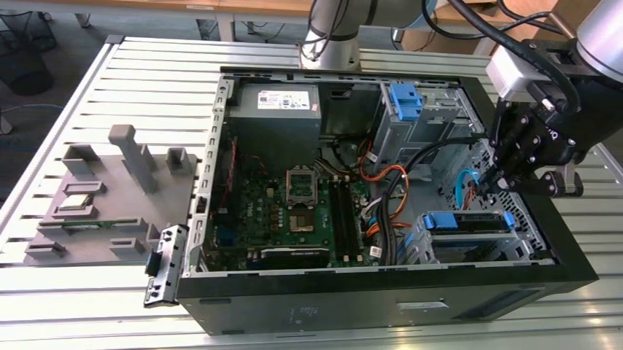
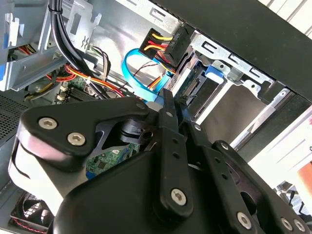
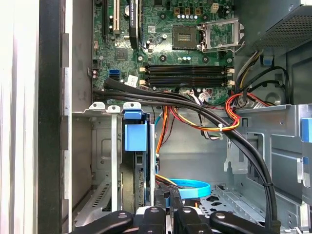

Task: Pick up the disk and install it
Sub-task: 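Insert the first disk wire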

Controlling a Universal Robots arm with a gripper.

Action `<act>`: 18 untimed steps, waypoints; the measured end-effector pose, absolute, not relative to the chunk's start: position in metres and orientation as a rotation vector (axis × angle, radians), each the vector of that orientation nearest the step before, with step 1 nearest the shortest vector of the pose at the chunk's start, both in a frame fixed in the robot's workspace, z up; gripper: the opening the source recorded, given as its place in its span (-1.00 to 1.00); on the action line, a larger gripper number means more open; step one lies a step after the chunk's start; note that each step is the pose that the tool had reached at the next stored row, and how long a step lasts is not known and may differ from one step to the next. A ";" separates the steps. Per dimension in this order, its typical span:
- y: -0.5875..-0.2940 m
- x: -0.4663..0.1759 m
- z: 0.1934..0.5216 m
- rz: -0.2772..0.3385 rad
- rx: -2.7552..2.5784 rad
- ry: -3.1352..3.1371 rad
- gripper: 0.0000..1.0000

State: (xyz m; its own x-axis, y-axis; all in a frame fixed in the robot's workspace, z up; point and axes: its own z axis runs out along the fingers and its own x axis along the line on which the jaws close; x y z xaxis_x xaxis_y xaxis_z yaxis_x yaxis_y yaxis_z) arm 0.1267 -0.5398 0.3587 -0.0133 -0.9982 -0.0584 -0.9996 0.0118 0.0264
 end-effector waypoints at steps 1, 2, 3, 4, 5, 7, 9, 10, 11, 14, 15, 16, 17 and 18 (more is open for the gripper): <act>-0.540 0.127 0.359 0.093 -2.190 2.218 -0.68; -0.540 0.126 0.358 0.093 -2.191 2.217 -0.68; -0.540 0.126 0.358 0.091 -2.191 2.215 -0.68; -0.541 0.125 0.358 0.089 -2.191 2.213 -0.68; -0.541 0.124 0.357 0.086 -2.192 2.210 -0.68; -0.542 0.123 0.357 0.081 -2.194 2.204 -0.68; -0.544 0.122 0.356 0.074 -2.195 2.198 -0.68; -0.544 0.122 0.356 0.071 -2.195 2.194 -0.68; -0.545 0.121 0.355 0.067 -2.196 2.190 -0.68; -0.548 0.121 0.354 0.054 -2.197 2.178 -0.68; -0.549 0.121 0.354 0.050 -2.196 2.174 -0.68; -0.550 0.121 0.354 0.045 -2.196 2.171 -0.68; -0.551 0.120 0.353 0.040 -2.196 2.167 -0.68; -0.551 0.120 0.353 0.035 -2.195 2.163 -0.68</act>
State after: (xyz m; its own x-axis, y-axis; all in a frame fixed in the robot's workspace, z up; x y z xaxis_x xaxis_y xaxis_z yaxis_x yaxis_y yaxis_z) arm 0.1201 -0.5515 0.3531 0.0156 -0.9982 -0.0582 -0.9995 -0.0140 -0.0269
